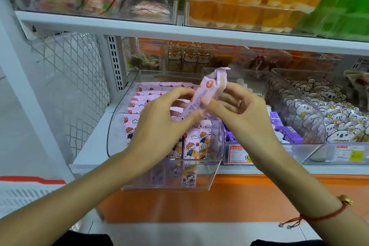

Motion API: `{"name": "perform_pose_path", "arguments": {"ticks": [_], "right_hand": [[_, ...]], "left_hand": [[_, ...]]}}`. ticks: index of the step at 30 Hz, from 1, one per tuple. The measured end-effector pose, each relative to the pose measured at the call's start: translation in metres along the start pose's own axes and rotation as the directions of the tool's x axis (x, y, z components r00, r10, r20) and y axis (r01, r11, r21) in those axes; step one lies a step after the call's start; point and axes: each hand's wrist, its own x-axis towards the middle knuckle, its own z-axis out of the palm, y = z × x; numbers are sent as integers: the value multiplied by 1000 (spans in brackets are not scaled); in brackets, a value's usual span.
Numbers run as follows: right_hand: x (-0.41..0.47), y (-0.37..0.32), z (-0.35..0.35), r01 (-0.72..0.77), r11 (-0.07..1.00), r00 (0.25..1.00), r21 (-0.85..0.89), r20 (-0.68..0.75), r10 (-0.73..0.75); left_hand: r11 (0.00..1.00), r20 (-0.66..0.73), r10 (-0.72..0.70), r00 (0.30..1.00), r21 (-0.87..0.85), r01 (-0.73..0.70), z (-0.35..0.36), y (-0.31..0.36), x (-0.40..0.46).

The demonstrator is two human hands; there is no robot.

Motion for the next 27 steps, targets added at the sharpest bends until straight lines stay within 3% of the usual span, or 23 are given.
{"name": "perform_pose_path", "arguments": {"ticks": [5,7,10,15,19,22,27], "right_hand": [[3,-2,-7,-125,992,992,5,15,125],[4,-3,-6,-193,981,981,32,-20,193],[7,-3,-3,-316,939,946,134,-33,323],[7,-1,-3,-369,917,927,148,-5,374],[7,0,-2,-361,919,931,157,3,365],[6,1,-5,-295,946,955,132,48,292],[5,3,-13,-49,998,989,31,142,44]], "left_hand": [[959,159,-163,974,-208,194,-8,8,5],[878,231,-301,925,-313,364,-8,13,6],[673,347,-487,802,-437,597,-10,19,7],[546,419,-545,726,-480,687,-12,16,7],[581,422,-524,740,-458,673,-12,12,8],[702,418,-436,797,-396,592,-16,11,7],[954,222,-103,969,-254,159,-18,7,8]]}}
